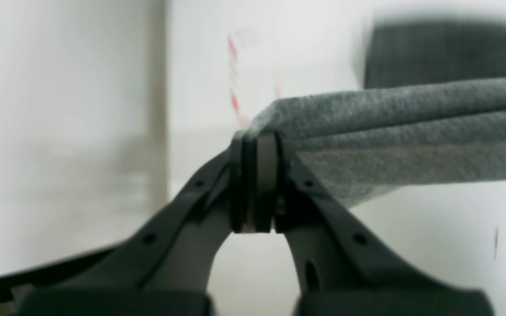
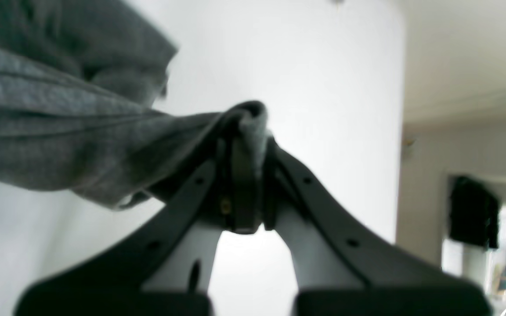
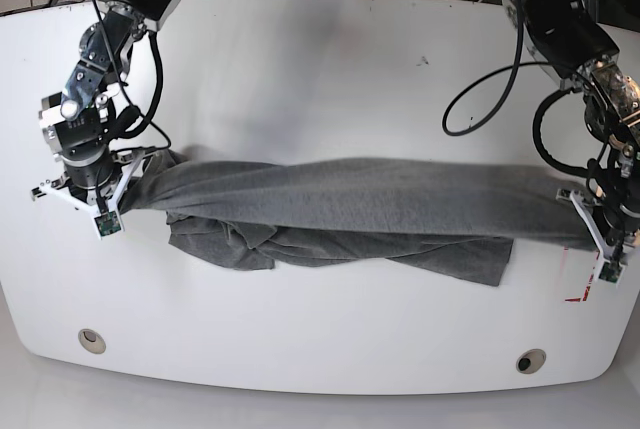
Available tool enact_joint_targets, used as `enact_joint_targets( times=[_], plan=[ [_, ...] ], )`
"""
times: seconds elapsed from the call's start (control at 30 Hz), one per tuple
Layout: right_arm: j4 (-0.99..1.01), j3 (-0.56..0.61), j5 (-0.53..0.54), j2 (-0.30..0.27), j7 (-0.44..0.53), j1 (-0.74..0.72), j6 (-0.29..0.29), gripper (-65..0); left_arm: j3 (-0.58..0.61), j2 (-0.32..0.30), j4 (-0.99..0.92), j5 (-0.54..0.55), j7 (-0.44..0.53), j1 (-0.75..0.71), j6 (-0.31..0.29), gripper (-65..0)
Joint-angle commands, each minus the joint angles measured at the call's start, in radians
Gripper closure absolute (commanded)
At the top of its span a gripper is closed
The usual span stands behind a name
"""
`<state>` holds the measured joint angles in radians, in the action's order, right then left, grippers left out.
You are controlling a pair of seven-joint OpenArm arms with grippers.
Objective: Layout the t-shirt on the table in an organized manner, then fold the t-shirt properly
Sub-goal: 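Lower the shirt and drag it flat across the table with both grippers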
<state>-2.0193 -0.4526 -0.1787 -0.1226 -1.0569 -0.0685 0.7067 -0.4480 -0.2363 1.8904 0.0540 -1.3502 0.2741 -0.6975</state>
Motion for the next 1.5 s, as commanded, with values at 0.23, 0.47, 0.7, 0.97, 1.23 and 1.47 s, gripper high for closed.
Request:
enact_joint_targets(
  times=[0.23, 0.47, 0.7, 0.97, 1.23, 1.47],
  plan=[
    [-0.021, -0.067, -0.006, 0.093, 0.01, 0.111, -0.009, -0.3, -0.096, -0.013, 0.019, -0.009, 0.013, -0.21, -0.001, 0.0],
    [-0.021, -0.065, -0.005, 0.139, 0.01, 0.183, -0.009, -0.3, -0.128, -0.013, 0.019, -0.009, 0.016, -0.316, -0.001, 0.0],
    [-0.019, -0.067, -0.006, 0.16, 0.01, 0.243, -0.009, -0.3, -0.128, -0.013, 0.019, -0.009, 0.016, -0.37, -0.001, 0.0],
    [-0.019, -0.065, -0.009, 0.196, 0.01, 0.309, -0.009, -0.6, -0.125, -0.018, 0.019, -0.01, 0.016, -0.422, -0.001, 0.0],
    [-0.019, -0.065, -0.009, 0.199, 0.01, 0.373, -0.009, -1.1, -0.128, -0.019, 0.019, -0.013, 0.016, -0.467, -0.001, -16.5],
    [-0.019, -0.065, -0.008, 0.2, 0.01, 0.421, -0.009, -27.0, -0.128, -0.028, 0.019, -0.015, 0.016, -0.491, -0.001, -45.7]
  ],
)
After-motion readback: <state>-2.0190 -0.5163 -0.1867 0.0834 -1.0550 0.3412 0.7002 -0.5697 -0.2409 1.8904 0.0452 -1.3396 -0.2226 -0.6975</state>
